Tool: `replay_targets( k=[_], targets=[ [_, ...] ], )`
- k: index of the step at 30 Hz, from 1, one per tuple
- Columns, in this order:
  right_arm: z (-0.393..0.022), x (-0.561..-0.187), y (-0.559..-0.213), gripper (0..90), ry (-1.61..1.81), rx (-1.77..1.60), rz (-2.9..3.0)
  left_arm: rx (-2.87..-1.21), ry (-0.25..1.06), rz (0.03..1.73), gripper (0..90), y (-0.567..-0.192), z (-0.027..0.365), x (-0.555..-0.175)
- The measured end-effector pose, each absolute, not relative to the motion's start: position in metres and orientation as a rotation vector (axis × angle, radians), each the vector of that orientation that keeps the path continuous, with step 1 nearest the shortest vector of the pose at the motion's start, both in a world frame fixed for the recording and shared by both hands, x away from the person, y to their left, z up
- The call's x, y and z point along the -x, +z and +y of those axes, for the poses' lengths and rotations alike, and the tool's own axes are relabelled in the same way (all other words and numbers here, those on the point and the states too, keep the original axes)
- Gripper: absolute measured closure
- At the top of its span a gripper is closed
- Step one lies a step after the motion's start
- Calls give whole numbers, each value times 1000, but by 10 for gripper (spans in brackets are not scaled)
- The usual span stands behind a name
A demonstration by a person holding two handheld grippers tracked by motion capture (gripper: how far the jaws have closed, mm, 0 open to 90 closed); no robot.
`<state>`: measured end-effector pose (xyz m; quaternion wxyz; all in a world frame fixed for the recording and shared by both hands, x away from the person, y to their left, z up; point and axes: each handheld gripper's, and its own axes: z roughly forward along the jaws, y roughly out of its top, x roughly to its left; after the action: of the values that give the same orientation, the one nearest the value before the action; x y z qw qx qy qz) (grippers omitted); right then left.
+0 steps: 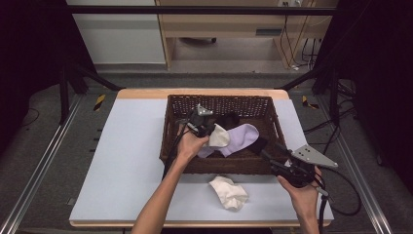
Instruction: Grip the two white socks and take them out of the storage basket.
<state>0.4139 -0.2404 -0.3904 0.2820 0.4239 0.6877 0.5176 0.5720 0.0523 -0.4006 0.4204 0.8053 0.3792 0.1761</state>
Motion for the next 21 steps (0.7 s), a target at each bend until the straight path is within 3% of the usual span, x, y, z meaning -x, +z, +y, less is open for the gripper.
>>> replay_targets(
  k=[21],
  targets=[
    [-244,-415,-392,433,1375,-1160,1816,-1738,515,733,869,-329,87,-515]
  ],
)
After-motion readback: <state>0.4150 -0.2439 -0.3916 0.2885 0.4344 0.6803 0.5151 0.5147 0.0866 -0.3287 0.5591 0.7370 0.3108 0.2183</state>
